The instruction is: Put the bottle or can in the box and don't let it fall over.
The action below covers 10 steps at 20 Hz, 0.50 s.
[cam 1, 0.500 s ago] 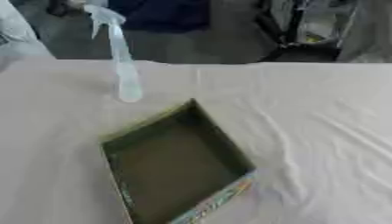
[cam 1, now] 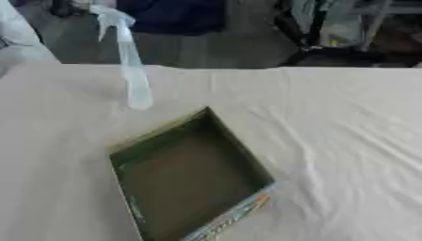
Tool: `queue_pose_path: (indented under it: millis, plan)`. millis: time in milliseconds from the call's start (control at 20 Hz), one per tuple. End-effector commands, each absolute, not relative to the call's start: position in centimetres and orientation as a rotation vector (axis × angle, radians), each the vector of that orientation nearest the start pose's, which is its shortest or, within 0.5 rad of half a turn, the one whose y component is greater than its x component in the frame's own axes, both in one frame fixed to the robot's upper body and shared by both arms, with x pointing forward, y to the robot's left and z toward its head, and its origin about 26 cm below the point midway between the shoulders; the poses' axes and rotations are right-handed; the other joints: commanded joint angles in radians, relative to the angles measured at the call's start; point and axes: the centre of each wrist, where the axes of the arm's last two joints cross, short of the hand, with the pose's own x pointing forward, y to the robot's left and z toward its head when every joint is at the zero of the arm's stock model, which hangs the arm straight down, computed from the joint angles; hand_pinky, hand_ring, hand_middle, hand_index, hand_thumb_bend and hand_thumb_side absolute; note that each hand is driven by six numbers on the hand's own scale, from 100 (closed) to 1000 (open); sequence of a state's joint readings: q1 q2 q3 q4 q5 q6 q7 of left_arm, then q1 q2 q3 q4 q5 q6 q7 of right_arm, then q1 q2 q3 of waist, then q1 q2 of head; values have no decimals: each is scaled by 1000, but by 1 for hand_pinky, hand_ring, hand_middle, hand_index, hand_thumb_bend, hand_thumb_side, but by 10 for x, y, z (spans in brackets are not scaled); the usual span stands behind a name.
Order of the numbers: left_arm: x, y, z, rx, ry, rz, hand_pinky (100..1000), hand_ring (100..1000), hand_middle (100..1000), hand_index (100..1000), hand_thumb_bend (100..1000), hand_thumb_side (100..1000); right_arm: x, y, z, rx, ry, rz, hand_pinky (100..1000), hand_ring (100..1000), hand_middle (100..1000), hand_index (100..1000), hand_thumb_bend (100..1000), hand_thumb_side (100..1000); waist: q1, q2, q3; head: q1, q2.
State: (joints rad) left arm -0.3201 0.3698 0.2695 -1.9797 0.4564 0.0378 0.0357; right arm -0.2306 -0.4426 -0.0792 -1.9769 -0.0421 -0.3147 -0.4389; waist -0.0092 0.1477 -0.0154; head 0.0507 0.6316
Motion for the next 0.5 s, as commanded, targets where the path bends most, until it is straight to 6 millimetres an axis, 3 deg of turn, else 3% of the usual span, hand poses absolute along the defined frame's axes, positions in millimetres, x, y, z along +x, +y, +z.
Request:
queue_pose_path:
  millis: [50, 100, 150, 200, 250, 300, 350, 400, 450, 500]
  plan:
    - [290, 334, 241, -47, -2341, 31, 1000, 1000, 1000, 703, 100, 684, 290, -305, 205, -411, -2593, -90, 100, 334, 100, 229, 100, 470, 0, -8, -1, -3, -1]
    - [291, 334, 241, -49, -2343, 28, 1000, 1000, 1000, 703, 100, 683, 290, -303, 203, -402, -2566, -87, 100, 524, 195, 441, 100, 470, 0, -5, -2, -5, -4]
    - [291, 333, 242, -50, -2343, 25, 1000, 1000, 1000, 703, 100, 684, 290, -302, 202, -391, -2540, -79, 100, 552, 225, 498, 100, 470, 0, -3, -3, -6, -7]
    - [291, 333, 242, -50, -2342, 23, 1000, 1000, 1000, 703, 100, 686, 290, -301, 202, -376, -2520, -67, 241, 691, 361, 666, 100, 479, 1, -1, -6, -6, -9]
    - [291, 333, 242, -49, -2341, 22, 1000, 1000, 1000, 703, 100, 687, 290, -301, 202, -358, -2506, -51, 269, 716, 380, 693, 100, 483, 1, 1, -9, -4, -12]
    - [291, 333, 242, -49, -2339, 19, 1000, 1000, 1000, 704, 100, 690, 291, -300, 201, -338, -2495, -33, 509, 901, 537, 814, 100, 487, 2, 3, -11, -3, -15]
    - [291, 333, 242, -50, -2337, 15, 1000, 1000, 1000, 705, 100, 691, 291, -299, 201, -316, -2486, -13, 681, 1000, 653, 885, 100, 483, 2, 5, -14, -3, -17]
    - [292, 332, 242, -51, -2334, 11, 1000, 1000, 1000, 706, 100, 693, 291, -298, 201, -289, -2477, 12, 829, 1000, 810, 1000, 100, 479, 2, 6, -18, -1, -18]
    - [293, 332, 242, -52, -2330, 8, 1000, 1000, 1000, 706, 100, 694, 291, -298, 201, -263, -2470, 35, 856, 1000, 844, 1000, 100, 477, 3, 6, -21, 1, -17]
    - [294, 332, 240, -53, -2316, 6, 1000, 1000, 1000, 715, 100, 706, 291, -297, 200, -233, -2457, 55, 986, 1000, 1000, 1000, 100, 470, 4, 4, -26, 5, -12]
